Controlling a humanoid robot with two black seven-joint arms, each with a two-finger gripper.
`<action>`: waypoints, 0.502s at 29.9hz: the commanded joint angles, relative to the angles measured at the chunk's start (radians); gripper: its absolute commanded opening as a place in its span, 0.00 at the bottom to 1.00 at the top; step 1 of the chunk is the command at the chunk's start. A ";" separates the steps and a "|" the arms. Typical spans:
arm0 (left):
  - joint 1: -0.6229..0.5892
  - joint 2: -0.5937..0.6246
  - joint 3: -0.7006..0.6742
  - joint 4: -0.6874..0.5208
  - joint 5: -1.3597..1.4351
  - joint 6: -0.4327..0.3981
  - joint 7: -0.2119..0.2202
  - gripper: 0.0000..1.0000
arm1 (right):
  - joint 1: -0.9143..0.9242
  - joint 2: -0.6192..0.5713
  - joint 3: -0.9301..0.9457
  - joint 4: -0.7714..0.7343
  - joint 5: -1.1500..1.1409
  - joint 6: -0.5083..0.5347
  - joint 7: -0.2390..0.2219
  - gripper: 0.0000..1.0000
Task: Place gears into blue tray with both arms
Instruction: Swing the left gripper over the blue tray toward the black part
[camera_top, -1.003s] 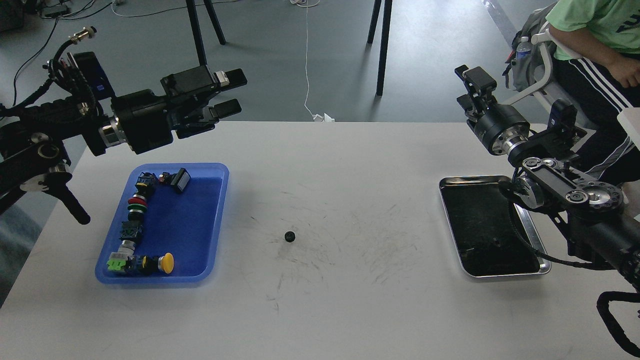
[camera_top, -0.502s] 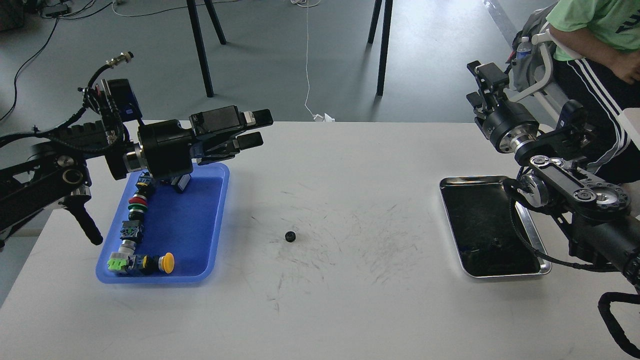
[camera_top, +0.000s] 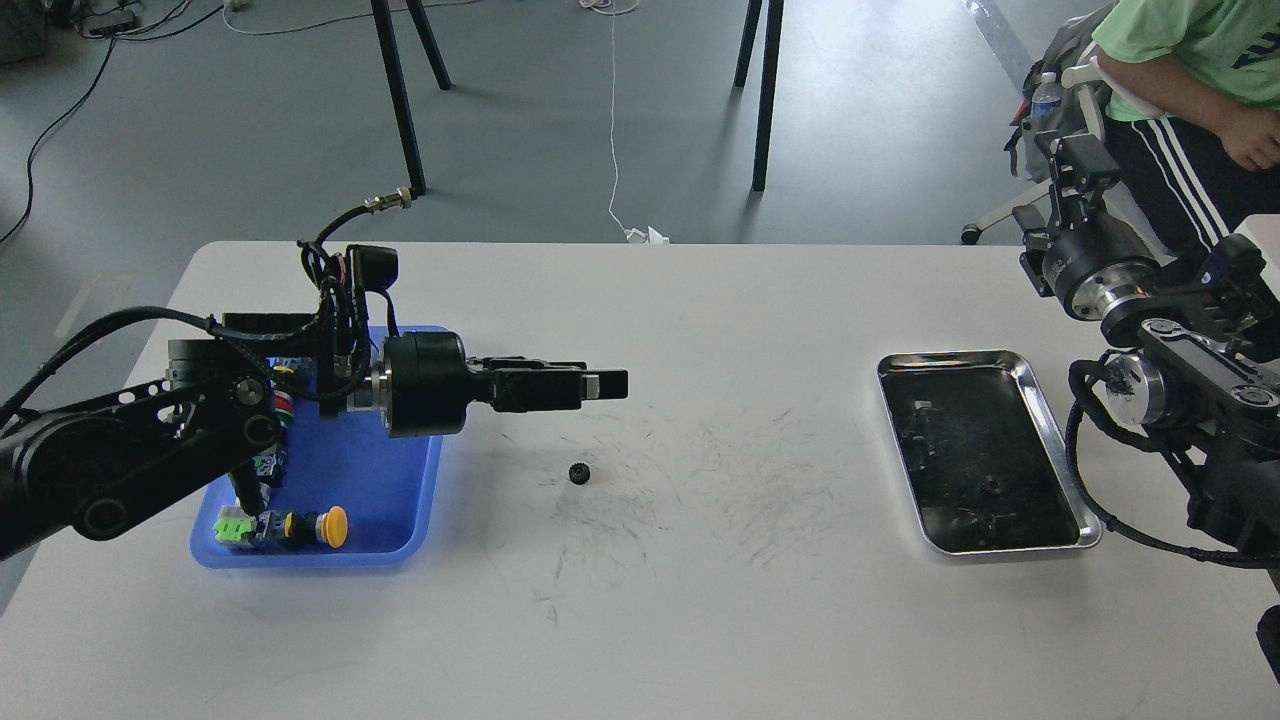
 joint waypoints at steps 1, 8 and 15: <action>0.004 -0.032 0.002 0.006 0.027 0.041 0.000 0.95 | -0.004 -0.006 0.000 0.002 0.003 -0.003 0.000 0.89; 0.001 -0.021 -0.006 0.016 -0.170 0.035 0.000 0.96 | -0.007 -0.011 0.000 0.002 0.003 -0.003 0.002 0.89; 0.015 -0.015 0.031 0.008 -0.081 0.084 0.000 0.97 | -0.009 -0.009 -0.002 0.002 0.003 -0.005 0.002 0.89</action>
